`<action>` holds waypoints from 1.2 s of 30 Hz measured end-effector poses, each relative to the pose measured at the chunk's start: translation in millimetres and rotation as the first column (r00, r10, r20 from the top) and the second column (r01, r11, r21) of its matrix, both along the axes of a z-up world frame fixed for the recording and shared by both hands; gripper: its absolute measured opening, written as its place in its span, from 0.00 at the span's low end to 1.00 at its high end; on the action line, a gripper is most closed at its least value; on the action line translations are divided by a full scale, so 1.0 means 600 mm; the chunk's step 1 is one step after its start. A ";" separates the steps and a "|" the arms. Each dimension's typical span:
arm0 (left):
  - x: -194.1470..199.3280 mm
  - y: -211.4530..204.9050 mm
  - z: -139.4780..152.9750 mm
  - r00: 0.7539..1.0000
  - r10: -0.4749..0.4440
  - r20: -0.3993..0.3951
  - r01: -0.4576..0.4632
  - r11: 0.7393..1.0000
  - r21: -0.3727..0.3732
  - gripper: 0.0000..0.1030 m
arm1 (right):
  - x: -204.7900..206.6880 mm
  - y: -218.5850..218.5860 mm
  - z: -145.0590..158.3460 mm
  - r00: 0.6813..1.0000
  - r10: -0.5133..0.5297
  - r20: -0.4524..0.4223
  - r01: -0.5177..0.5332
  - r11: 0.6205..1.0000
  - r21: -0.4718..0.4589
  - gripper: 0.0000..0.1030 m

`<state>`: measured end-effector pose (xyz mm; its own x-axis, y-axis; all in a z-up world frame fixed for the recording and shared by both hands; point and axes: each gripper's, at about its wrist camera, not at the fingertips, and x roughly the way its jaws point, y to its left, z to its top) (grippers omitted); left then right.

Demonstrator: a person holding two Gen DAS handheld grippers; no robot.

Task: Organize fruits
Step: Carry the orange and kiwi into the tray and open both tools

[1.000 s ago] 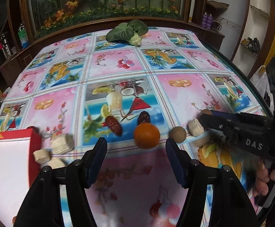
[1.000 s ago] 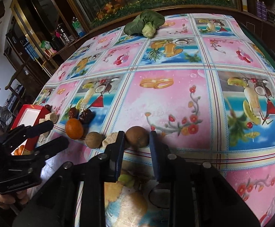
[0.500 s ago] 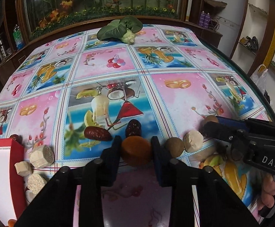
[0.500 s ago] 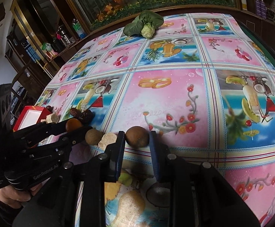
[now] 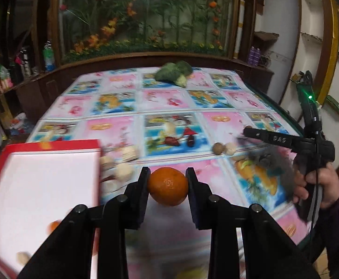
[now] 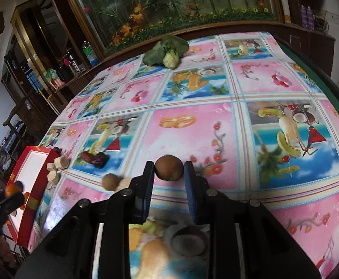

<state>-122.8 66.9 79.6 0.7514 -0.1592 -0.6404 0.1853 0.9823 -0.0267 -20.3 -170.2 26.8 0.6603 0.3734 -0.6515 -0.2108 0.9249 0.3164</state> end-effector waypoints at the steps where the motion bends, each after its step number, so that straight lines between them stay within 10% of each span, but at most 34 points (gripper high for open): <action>1: -0.012 0.019 0.004 1.000 0.021 0.010 -0.021 1.000 0.012 0.29 | -0.013 0.020 0.011 0.999 0.022 0.027 -0.023 1.000 0.011 0.27; 17: -0.071 0.310 -0.021 0.929 0.370 0.014 -0.370 0.929 0.005 0.29 | -0.181 0.463 0.074 0.853 0.510 0.113 -0.512 0.859 -0.013 0.27; 24: -0.058 0.343 -0.059 0.920 0.390 -0.038 -0.389 0.921 0.030 0.29 | -0.212 0.542 0.026 0.780 0.626 -0.002 -0.626 0.780 -0.008 0.27; 36: -0.051 0.357 -0.086 0.910 0.404 -0.090 -0.401 0.915 0.049 0.30 | -0.204 0.582 -0.024 0.757 0.647 -0.091 -0.653 0.755 -0.063 0.28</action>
